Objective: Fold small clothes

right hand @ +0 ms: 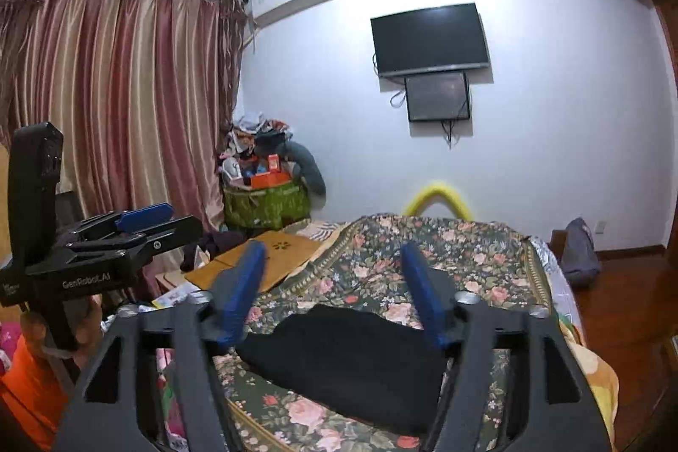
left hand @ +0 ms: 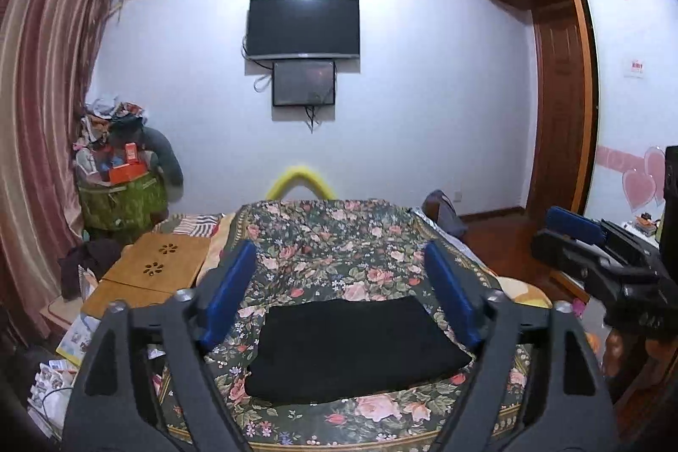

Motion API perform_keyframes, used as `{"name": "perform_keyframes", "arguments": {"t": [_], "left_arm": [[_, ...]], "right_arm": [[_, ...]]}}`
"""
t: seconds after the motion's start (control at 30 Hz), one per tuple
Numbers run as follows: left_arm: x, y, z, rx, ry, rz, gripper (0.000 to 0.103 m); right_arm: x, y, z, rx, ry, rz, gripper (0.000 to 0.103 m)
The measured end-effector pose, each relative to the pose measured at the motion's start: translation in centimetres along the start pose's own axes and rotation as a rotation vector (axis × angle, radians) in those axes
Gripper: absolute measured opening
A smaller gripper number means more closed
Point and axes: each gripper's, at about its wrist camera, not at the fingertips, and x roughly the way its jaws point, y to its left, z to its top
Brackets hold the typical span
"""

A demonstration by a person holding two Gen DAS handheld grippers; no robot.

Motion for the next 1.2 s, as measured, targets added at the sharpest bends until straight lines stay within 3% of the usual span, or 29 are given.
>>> {"name": "perform_keyframes", "arguments": {"t": [0.27,1.2], "left_arm": [[-0.4,0.0,-0.8,-0.032,0.008,-0.007,0.1],[-0.2,0.1,-1.4,-0.041,0.008,0.001,0.102]], "right_arm": [[-0.2,0.5,-0.6,-0.013,0.002,-0.052,0.103],[-1.2,0.5,-1.1,0.003,0.014,-0.083,0.103]]}}
